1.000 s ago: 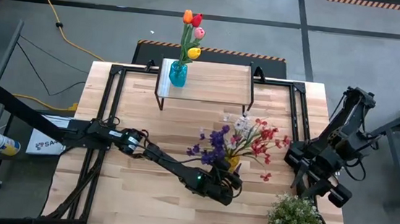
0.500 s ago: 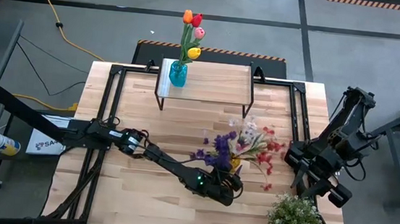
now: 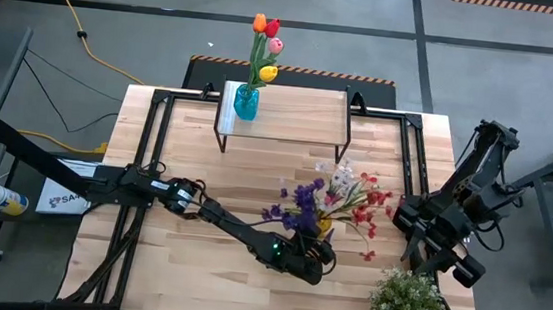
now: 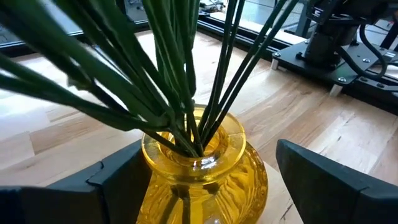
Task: Pick and place flowers into a vace then onto a shelf
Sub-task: Put the yellow flower vase on the shelf
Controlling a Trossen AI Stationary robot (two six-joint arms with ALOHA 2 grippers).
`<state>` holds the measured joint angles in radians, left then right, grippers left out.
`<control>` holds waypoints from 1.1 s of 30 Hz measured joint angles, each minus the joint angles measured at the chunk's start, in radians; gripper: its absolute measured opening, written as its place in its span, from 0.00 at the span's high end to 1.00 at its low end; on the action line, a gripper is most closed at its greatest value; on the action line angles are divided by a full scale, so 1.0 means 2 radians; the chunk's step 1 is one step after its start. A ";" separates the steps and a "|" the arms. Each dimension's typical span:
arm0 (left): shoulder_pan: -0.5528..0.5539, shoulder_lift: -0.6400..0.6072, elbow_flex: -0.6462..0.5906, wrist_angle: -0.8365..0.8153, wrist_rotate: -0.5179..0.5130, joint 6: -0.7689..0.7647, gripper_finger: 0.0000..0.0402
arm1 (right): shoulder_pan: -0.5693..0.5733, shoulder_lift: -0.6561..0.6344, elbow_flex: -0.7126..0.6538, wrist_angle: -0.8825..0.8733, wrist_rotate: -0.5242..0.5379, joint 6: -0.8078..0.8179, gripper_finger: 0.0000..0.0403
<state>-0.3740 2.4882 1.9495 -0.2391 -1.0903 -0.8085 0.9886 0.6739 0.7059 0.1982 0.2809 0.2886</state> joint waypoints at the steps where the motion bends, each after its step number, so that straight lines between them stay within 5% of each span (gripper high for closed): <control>1: 0.000 0.000 0.000 -0.001 0.000 0.000 0.08 | 0.000 0.000 0.000 0.000 -0.001 0.000 0.68; 33: -0.010 0.000 0.000 -0.030 -0.003 0.024 0.08 | 0.000 0.000 0.000 0.000 -0.004 0.000 0.68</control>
<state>-0.3939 2.4882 1.9499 -0.2997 -1.0969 -0.7612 0.9886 0.6739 0.7059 0.1982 0.2722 0.2882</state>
